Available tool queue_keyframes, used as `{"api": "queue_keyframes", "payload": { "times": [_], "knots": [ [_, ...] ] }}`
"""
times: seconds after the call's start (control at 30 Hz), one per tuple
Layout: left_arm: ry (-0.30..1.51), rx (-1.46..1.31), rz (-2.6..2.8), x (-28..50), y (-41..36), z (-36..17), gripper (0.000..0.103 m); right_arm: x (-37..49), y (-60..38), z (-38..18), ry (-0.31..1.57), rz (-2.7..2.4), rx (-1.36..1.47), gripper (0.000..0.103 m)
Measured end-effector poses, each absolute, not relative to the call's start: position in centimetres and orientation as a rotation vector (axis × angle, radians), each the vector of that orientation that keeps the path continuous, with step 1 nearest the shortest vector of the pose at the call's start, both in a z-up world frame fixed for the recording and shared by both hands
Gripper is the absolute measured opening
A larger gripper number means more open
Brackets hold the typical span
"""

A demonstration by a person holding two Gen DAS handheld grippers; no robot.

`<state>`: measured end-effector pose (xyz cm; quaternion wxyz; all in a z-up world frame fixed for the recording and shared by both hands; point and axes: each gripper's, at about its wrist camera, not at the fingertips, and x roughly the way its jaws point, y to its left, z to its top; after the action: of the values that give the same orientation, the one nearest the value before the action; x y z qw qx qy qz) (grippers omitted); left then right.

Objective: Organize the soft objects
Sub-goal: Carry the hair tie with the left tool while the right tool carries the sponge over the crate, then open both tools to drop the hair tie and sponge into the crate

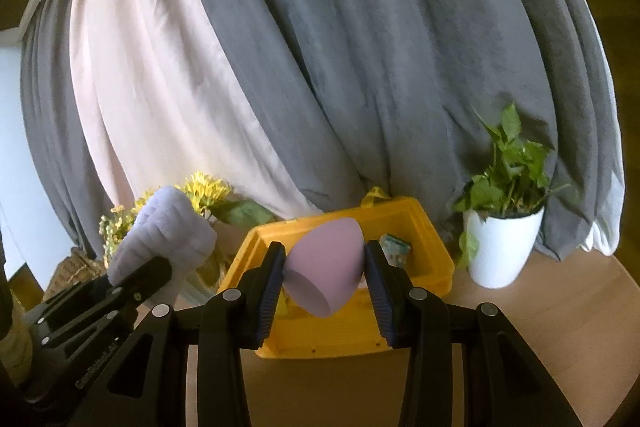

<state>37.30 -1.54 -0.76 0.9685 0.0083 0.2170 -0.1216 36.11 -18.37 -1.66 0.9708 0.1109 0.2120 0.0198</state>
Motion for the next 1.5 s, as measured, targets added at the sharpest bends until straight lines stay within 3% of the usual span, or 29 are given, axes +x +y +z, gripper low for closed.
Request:
{"api": "queue_keyframes", "payload": {
  "times": [0.57, 1.5],
  "knots": [
    [0.458, 0.017, -0.218, 43.1, -3.0, -1.6, 0.026, 42.2, -20.1, -2.3, 0.426, 0.068, 0.218, 0.042],
    [0.622, 0.016, -0.219, 51.1, -4.1, -8.2, 0.027, 50.9, -20.4, -7.5, 0.557, 0.072, 0.19, 0.042]
  ]
}}
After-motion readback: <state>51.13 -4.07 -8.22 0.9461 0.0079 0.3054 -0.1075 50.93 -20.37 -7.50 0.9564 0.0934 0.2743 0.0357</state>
